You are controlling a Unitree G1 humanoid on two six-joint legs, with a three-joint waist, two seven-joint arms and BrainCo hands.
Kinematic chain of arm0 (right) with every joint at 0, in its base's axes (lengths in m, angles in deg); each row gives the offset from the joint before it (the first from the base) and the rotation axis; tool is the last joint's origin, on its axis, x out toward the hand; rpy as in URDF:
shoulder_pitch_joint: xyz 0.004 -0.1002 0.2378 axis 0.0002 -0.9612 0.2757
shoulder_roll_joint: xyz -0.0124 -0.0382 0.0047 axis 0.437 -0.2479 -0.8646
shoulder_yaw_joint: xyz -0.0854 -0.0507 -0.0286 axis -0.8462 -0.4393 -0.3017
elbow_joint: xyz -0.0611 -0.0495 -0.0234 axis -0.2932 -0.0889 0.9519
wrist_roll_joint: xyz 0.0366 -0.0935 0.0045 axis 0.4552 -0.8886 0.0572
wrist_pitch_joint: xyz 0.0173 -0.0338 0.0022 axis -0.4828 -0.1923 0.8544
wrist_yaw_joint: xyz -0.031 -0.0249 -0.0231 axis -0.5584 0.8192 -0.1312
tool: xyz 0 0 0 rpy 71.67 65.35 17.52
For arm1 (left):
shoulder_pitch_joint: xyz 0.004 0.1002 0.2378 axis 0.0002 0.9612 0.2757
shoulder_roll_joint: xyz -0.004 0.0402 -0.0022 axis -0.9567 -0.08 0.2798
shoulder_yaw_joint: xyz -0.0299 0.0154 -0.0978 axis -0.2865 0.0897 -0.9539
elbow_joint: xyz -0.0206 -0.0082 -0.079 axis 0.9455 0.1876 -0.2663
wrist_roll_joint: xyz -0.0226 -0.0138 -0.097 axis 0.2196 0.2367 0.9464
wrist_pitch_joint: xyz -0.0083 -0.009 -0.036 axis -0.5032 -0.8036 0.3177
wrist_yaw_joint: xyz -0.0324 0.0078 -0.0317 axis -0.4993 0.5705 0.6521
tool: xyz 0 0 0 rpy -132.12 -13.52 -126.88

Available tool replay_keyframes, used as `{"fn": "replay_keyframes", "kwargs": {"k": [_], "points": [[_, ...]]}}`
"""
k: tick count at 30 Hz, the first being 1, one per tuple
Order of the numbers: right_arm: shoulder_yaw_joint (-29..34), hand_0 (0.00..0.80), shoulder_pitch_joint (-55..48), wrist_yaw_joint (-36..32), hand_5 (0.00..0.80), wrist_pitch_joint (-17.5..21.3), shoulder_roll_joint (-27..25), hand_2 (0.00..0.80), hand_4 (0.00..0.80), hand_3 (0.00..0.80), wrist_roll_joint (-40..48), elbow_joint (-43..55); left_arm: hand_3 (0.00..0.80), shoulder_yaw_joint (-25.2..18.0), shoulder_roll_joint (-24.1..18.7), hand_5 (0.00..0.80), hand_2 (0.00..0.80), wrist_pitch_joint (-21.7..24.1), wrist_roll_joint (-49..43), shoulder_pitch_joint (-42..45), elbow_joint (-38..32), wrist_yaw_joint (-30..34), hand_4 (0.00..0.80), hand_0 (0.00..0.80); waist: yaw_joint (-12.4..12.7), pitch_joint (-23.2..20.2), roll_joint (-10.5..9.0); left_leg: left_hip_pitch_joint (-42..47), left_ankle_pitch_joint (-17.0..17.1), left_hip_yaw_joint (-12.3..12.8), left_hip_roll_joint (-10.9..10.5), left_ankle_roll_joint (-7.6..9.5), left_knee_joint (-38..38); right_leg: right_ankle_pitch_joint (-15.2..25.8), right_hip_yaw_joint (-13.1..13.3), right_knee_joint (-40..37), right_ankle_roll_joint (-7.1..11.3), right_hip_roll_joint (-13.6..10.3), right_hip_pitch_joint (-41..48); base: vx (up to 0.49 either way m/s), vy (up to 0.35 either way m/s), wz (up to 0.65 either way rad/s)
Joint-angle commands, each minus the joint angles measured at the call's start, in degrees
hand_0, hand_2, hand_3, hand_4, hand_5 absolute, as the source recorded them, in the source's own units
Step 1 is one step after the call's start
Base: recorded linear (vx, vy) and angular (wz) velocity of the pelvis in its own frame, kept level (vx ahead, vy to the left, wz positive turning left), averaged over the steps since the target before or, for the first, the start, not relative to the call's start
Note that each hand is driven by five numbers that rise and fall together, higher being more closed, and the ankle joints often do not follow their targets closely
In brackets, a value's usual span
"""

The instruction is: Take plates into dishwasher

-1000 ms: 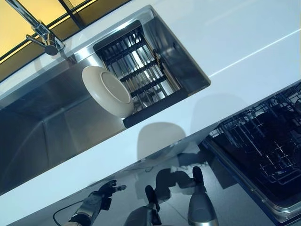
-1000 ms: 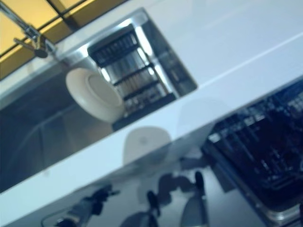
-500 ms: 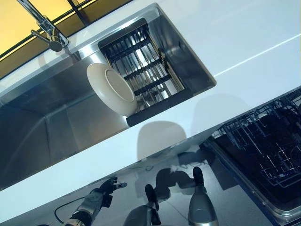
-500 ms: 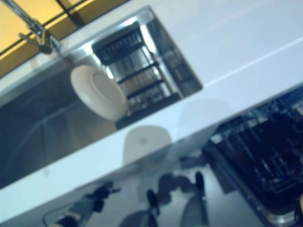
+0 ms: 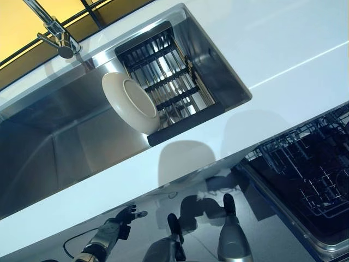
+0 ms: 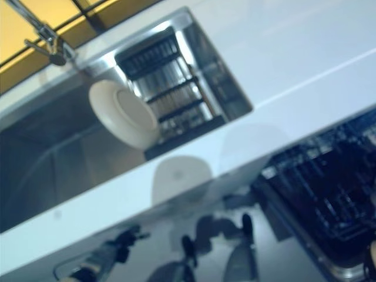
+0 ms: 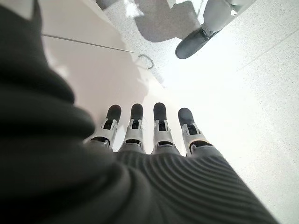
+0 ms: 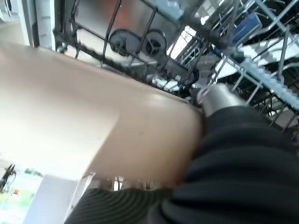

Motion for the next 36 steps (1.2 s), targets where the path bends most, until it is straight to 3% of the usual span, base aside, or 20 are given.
{"fn": "replay_keyframes", "kwargs": {"k": [1,10,21,36], "points": [[-2.73,0.0,-0.54,-1.0,0.0,-0.39,3.81,0.0,0.0,0.0,0.57,-3.01,0.0,2.19,-1.33,0.0,0.0,0.36,-0.73,-2.13,1.77,-0.62,0.0,0.0,0.32,-0.25,-4.21,3.86,-1.69,-1.23,1.24,-0.45,-0.08,1.45,2.02,-0.07,2.91,-3.06,-1.73,0.0,0.0,0.0],[-0.13,0.0,-4.77,-0.29,0.0,-0.35,3.42,0.0,0.0,0.0,1.45,-1.12,0.0,1.27,-1.78,0.0,0.0,0.3,-2.16,-0.58,1.59,0.52,0.0,0.0,0.2,-1.97,-6.26,4.84,-2.15,-0.88,1.79,-0.2,-0.08,1.04,2.22,-0.07,3.02,-2.18,-0.3,0.017,0.005,0.0],[4.42,0.0,-9.88,0.76,0.0,0.29,0.64,0.0,0.0,0.0,2.05,1.87,0.0,-0.56,-2.67,0.0,0.0,0.37,-3.06,1.9,2.36,1.12,0.0,0.0,-0.44,-5.28,-10.31,6.8,-3.16,0.15,3.01,0.07,-0.08,0.57,3.35,-0.07,3.25,-0.43,1.43,0.051,0.025,-0.03],[19.43,0.0,-22.86,0.81,0.0,3.07,-11.42,0.0,0.0,0.0,4.91,11.85,0.0,-3.06,-3.56,0.0,0.0,-1.04,-2.5,5.92,2.81,0.83,0.0,0.0,-2.94,-11.02,-15.81,9.67,-3.72,3.29,4.69,0.13,-0.08,0.51,6.14,-0.07,3.67,2.13,3.87,0.06,0.035,-0.1]]}}
